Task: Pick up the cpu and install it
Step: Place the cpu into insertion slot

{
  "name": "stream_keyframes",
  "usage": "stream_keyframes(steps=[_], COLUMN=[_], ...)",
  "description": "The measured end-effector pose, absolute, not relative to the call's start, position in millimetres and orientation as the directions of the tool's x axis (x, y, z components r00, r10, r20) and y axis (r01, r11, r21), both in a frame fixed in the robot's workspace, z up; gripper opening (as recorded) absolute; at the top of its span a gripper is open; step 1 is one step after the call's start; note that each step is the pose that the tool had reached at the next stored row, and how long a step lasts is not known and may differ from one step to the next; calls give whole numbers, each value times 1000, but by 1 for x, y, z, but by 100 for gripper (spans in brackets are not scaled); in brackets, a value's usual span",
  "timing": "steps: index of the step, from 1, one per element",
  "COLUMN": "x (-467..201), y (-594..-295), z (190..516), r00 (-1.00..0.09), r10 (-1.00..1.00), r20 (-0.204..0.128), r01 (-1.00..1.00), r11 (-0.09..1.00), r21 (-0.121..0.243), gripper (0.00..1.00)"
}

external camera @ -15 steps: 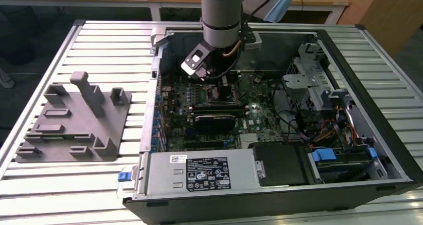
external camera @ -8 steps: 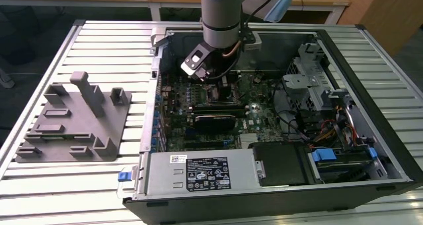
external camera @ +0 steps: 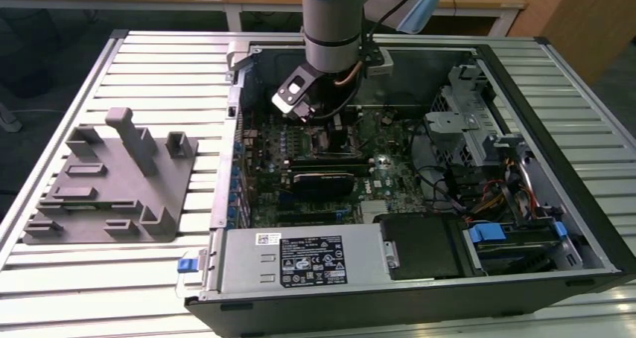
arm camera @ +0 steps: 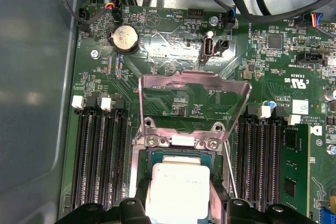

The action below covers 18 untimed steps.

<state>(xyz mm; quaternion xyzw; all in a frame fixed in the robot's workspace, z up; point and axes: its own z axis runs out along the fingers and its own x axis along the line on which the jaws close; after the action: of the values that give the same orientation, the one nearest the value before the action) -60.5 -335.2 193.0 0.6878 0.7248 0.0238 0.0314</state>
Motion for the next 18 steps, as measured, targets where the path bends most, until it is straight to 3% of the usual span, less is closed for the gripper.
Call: stream_keyframes(steps=[14,15,18], x=[-60,-60,-60], y=[-335,-335,-335], z=[192,192,193], r00=[-52,-52,-52], r10=[999,999,999], r20=[-12,-13,-13], r01=[996,996,996], r11=[53,53,53], r21=[78,78,78], gripper=[55,61,61])
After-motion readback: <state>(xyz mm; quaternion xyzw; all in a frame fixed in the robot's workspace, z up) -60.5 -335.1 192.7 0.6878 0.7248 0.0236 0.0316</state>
